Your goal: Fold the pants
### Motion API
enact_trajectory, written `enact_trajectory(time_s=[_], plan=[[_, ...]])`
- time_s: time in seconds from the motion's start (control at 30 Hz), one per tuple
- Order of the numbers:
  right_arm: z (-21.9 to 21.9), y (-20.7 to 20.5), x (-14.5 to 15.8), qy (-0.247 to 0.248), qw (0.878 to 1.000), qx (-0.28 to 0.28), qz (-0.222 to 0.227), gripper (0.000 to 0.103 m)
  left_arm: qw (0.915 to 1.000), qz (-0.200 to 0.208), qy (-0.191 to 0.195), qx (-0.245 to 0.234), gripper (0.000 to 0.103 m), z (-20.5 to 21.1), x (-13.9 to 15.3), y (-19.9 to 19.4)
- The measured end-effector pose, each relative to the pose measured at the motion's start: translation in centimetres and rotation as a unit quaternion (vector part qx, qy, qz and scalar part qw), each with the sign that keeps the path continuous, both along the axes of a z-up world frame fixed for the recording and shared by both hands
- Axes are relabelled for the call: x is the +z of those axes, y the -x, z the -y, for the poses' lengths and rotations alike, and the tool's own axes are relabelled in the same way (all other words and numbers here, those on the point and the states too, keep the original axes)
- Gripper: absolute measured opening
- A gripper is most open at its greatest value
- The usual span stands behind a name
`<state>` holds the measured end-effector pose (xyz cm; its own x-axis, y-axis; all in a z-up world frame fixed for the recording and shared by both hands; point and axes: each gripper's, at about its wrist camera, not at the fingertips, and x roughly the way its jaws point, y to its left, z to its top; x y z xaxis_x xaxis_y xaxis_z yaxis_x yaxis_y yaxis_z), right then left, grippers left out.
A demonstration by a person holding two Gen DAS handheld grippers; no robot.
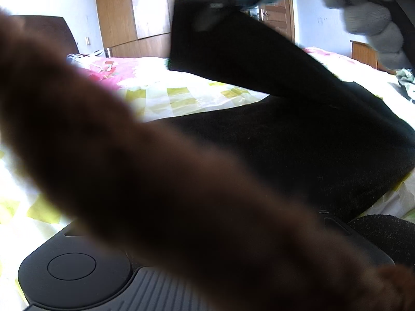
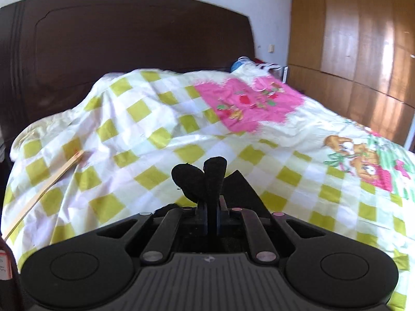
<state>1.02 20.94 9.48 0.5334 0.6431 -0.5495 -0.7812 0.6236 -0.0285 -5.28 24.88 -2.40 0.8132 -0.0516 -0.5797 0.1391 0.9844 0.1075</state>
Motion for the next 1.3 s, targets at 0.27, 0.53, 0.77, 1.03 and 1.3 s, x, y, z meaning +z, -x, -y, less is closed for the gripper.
enact_trajectory(time_s=[0.27,0.53,0.77,1.03,1.3], plan=[[-1.9,1.7,-5.5,0.066,0.995,0.065,-0.023,0.024,1.0,0.0,0.007,0.004,0.07,-0.2,-0.2,0.6],[-0.9,0.7,-0.2,-0.013,0.999,0.033,0.001,0.023,0.9999,0.0,0.015,0.004,0.07,-0.5,-0.4,0.4],[-3.3,2.7,-4.5,0.05,0.991,0.117,-0.042,0.024,0.9999,-0.001,0.016,0.007,0.07,-0.6,-0.3,0.5],[-1.9,1.7,-4.7,0.037,0.986,0.126,-0.105,0.035,0.9997,-0.012,0.016,0.011,0.07,-0.6,0.3,0.9],[8.5,0.7,-0.9,-0.006,0.996,0.046,-0.08,0.045,0.9997,-0.016,-0.015,0.013,0.07,-0.3,3.8,3.0]])
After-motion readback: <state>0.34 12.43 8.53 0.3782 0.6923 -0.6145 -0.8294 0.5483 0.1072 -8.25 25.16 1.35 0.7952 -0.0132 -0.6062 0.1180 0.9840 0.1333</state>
